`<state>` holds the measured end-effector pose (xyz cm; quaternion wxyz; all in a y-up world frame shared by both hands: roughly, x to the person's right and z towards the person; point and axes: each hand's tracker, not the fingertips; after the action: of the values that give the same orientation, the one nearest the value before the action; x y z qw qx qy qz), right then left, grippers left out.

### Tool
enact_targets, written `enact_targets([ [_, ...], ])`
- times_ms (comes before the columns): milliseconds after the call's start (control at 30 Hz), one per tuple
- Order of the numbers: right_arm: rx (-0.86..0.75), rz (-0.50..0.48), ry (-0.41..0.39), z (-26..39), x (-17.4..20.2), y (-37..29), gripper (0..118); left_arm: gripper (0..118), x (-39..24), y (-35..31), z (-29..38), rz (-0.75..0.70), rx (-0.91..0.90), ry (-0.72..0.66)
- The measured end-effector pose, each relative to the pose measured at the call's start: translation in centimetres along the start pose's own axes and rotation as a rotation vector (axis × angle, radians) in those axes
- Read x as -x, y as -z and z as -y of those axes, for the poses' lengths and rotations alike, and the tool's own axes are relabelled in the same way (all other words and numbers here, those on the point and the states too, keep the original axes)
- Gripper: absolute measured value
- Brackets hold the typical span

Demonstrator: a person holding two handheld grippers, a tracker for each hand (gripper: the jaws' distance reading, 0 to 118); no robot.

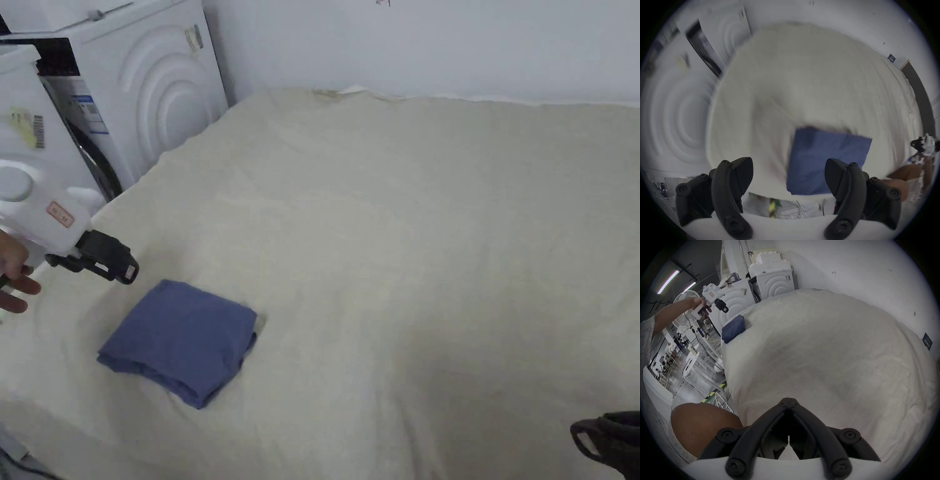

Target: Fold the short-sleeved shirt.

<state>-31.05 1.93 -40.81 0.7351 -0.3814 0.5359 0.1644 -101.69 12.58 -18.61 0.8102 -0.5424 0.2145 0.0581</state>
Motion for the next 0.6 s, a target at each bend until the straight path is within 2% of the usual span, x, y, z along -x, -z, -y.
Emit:
enact_targets([
  [100, -0.115, 0.031, 0.013, -0.2, -0.4, -3.8, 0, 96, -5.6, -7.1, 1.1, -0.031, -0.326, -0.027],
  [167, -0.207, 0.093, 0.005, -0.4, -0.5, -7.5, 0, 96, -10.3, -11.4, 2.6, -0.019, -0.516, -0.067],
  [233, -0.295, 0.175, -0.03, -1.0, 0.7, -12.1, 0, 96, -14.8, -14.3, 4.0, -0.068, -0.679, -0.027],
  [300, -0.42, 0.284, -0.048, -0.9, 1.4, -16.8, 0, 98, -21.1, -17.4, 6.1, -0.054, -0.848, 0.004],
  [367, -0.537, 0.424, -0.088, -0.6, 2.5, -21.1, 0, 98, -27.2, -19.3, 7.7, -0.009, -0.925, 0.028],
  [433, -0.65, 0.55, -0.109, -0.1, 3.4, -24.8, 0, 101, -32.6, -20.5, 9.0, 0.023, -1.043, 0.002],
  [533, -0.797, 0.706, -0.094, 0.5, 3.4, -29.0, 1, 104, -39.6, -21.4, 9.7, 0.064, -1.189, -0.065],
  [567, -0.834, 0.733, -0.077, 0.5, 3.4, -30.3, 7, 104, -41.6, -21.6, 9.5, 0.053, -1.198, -0.077],
  [600, -0.858, 0.737, -0.06, 0.7, 2.7, -31.1, 31, 105, -43.3, -21.8, 9.4, 0.027, -1.211, -0.092],
])
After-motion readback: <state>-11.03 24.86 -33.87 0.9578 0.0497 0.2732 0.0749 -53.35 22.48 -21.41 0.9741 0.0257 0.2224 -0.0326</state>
